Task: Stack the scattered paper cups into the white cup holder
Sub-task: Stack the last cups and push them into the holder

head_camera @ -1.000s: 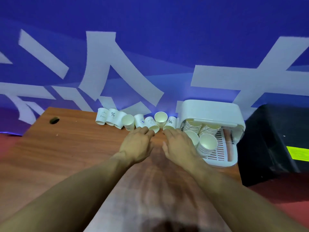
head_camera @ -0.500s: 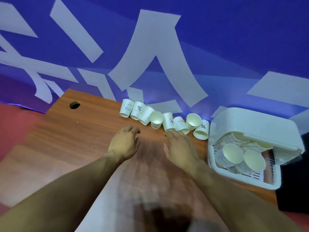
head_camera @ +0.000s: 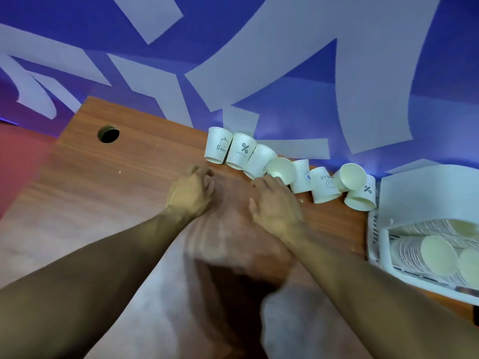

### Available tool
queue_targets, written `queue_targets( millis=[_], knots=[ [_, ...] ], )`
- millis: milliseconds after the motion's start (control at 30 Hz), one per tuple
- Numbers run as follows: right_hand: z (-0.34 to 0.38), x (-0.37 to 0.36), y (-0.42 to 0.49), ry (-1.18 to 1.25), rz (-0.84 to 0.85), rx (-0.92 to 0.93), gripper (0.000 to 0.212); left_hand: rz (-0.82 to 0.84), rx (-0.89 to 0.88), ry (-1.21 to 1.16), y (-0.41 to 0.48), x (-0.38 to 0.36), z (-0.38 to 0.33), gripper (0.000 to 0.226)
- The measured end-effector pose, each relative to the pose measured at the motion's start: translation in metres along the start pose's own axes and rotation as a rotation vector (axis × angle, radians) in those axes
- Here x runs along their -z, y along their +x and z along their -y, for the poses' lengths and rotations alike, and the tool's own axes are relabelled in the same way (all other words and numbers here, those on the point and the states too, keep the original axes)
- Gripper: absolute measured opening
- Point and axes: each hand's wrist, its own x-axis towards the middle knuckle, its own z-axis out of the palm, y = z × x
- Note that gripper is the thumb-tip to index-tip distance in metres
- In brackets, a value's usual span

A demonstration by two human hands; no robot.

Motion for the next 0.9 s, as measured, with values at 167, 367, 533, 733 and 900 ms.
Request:
queue_targets(
  millis=[167,367,533,733,900],
  knots=[
    [0.018,-0.004,0.051,0.066,-0.102,-0.037,0.038,-0.051,-0.036,-0.015,0.043,0.008,0.015,0.019],
    [0.02,-0.005,0.098,0.026,-0.146,-0.055,0.045,-0.071,-0.1,-0.025,0.092,0.011,0.016,0.025],
    [0.013,-0.013,0.123,-0.02,-0.106,-0.041,0.057,0.018,-0.144,0.018,0.117,0.0,0.013,0.044],
    [0.012,-0.019,0.141,-0.068,-0.087,-0.05,0.06,0.092,-0.173,0.071,0.13,-0.008,0.014,0.06],
    [0.021,-0.019,0.144,-0.075,-0.051,-0.103,0.069,0.115,-0.113,0.137,0.127,-0.007,0.008,0.066]
  ],
)
